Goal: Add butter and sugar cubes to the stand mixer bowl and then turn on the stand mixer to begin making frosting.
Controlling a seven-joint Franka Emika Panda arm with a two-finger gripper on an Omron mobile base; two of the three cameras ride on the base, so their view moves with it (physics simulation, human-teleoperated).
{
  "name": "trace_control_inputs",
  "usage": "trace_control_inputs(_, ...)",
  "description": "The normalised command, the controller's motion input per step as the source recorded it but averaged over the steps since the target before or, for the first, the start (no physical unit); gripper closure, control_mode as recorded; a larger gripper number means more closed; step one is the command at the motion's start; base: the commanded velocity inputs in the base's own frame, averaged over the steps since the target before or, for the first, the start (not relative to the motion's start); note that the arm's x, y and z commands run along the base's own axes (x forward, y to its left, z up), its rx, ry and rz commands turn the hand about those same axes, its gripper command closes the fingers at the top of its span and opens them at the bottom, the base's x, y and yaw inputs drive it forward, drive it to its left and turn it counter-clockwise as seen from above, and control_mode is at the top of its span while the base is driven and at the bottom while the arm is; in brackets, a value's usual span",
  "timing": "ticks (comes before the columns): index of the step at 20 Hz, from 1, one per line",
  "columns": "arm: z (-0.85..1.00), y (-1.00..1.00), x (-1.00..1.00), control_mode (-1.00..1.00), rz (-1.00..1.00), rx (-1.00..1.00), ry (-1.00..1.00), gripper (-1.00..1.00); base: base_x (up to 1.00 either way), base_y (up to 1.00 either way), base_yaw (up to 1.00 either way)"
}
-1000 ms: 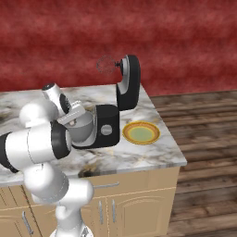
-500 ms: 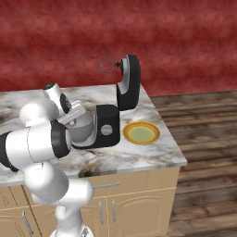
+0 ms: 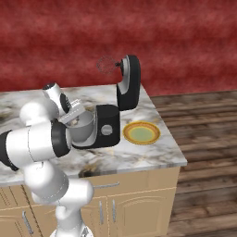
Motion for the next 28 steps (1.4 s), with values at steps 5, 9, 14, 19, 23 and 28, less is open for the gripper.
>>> trace_control_inputs(5, -0.17, 0.0, 0.18, -1.0, 0.0, 0.0, -0.12, -1.0, 0.0, 0.0, 0.0)
trace_control_inputs(9, -0.06, 0.0, 0.14, -1.0, 0.0, 0.0, -0.12, -1.0, 0.0, 0.0, 0.0)
trace_control_inputs(14, 0.21, 0.0, 0.0, -1.0, 0.02, 0.02, 0.02, -1.0, 0.0, 0.0, 0.0)
trace_control_inputs(19, 0.72, 0.0, 0.0, -1.0, 0.01, 0.08, 0.05, -1.0, 0.0, 0.0, 0.0)
trace_control_inputs(23, 0.64, 0.0, 0.0, -1.0, 0.09, 0.02, 0.12, -1.0, 0.0, 0.0, 0.0)
trace_control_inputs(28, 0.19, 0.04, -0.11, -1.0, 0.13, 0.0, 0.11, -1.0, 0.0, 0.0, 0.0)
